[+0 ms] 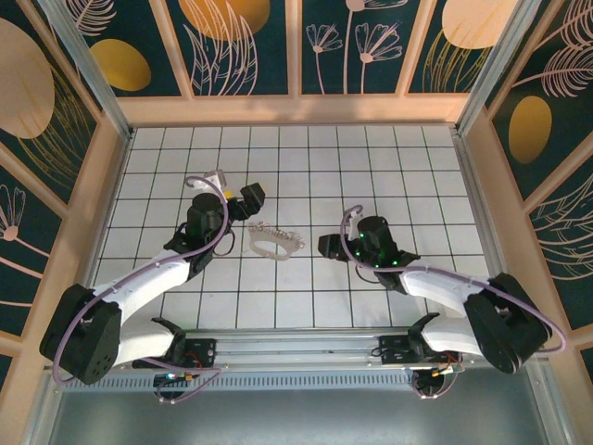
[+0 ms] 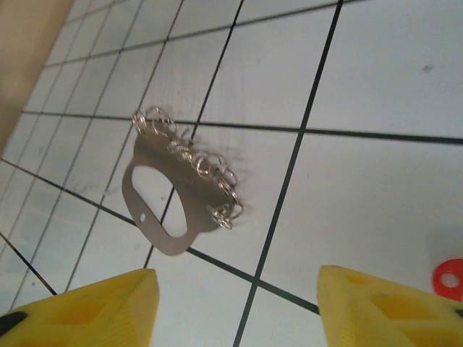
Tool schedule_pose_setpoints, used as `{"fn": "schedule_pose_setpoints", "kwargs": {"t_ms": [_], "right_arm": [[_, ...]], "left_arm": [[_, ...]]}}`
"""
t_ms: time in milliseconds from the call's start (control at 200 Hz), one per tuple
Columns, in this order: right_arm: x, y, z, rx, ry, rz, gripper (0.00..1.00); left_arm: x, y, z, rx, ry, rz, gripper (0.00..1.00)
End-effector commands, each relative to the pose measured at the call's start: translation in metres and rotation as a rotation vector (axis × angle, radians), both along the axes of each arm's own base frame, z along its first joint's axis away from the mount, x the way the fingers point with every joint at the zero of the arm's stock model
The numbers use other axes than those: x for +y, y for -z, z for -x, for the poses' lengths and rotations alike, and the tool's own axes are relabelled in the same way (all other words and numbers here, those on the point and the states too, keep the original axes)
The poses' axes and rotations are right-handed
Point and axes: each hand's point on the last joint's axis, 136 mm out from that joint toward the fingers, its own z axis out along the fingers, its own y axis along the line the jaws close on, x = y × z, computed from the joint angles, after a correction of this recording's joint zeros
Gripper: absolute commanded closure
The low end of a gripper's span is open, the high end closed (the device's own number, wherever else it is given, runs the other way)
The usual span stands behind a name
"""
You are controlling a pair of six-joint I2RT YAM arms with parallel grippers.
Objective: Put the keys on the keyring
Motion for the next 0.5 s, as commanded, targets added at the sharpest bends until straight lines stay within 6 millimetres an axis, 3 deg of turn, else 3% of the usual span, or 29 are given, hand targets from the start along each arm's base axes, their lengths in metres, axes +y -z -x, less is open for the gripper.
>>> {"fn": "schedule_pose_setpoints", "kwargs": {"t_ms": [0,245,495], "right_arm": [[0.021,0.002,0.001,0.007,-0.044,-0.033,0.46],[0.05,0.028,-0.001,0.062,-0.104,-0.01,0.54],[0.062,0.031,-0.007,0.074,-0.124,-0.041,0.59]], "left_arm": [[0.001,0.011,0.001,0.039,-0.013,-0.001,0.01],[-0.009,0.015,-0.005,0.065,0.012,0.023,0.01],[-0.017,0.017,-0.009,0.075,0.039,0.042,0.01]]}}
